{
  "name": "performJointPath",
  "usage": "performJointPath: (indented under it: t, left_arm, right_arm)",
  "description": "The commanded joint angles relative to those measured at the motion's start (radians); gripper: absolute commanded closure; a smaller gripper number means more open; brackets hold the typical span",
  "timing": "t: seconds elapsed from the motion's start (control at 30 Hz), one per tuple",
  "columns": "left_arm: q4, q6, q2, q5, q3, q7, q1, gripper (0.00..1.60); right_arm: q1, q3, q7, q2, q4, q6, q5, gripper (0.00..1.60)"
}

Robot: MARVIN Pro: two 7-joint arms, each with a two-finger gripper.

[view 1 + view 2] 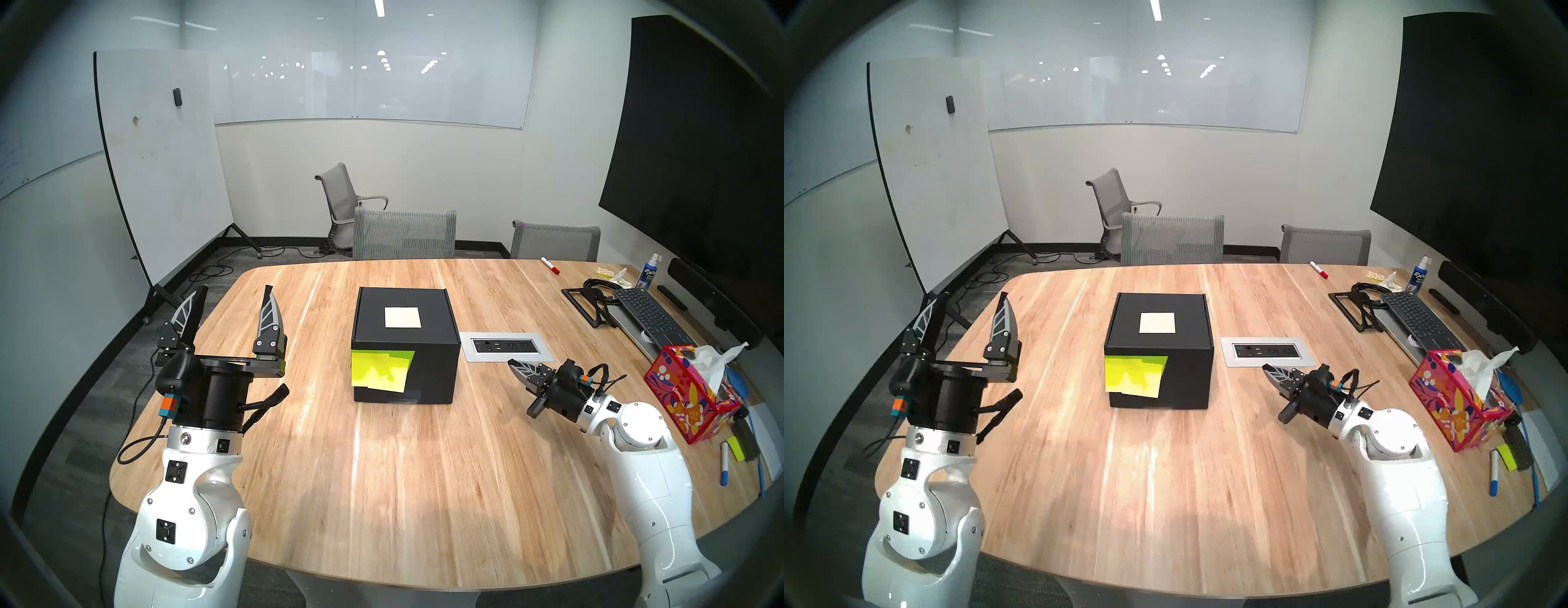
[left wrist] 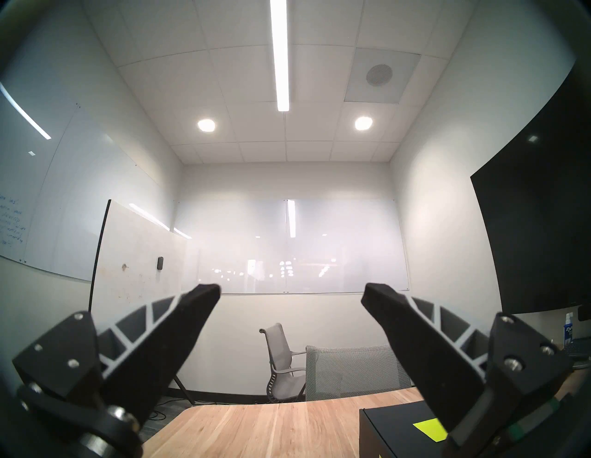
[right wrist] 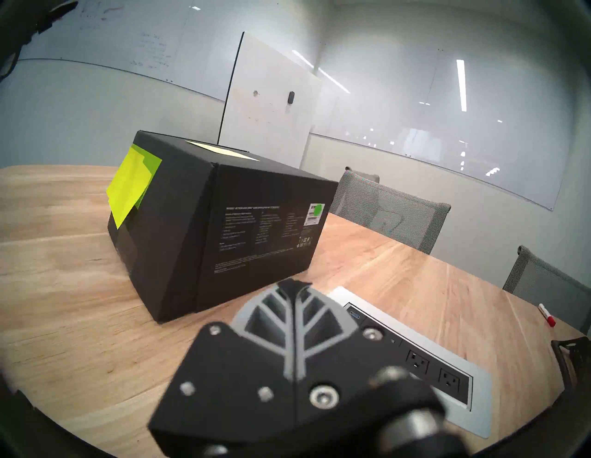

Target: Open the box and place the mouse inside

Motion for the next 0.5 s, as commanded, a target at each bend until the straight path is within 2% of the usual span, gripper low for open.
performJointPath:
  t: [0.0, 0.47]
  left_arm:
    - [-0.017, -0.008, 0.013, -0.037, -0.006, -0.017, 0.003, 0.0]
    - [0.054, -0.018, 0.036, -0.043, -0.036, -0.049, -0.016, 0.0]
  right_arm:
    - [0.015, 0.005, -0.012, -0.004, -0.014, -0.009, 0.0, 1.6]
    - [0.014, 0.009, -0.024, -0.009, -0.021, -0.013, -0.001, 1.6]
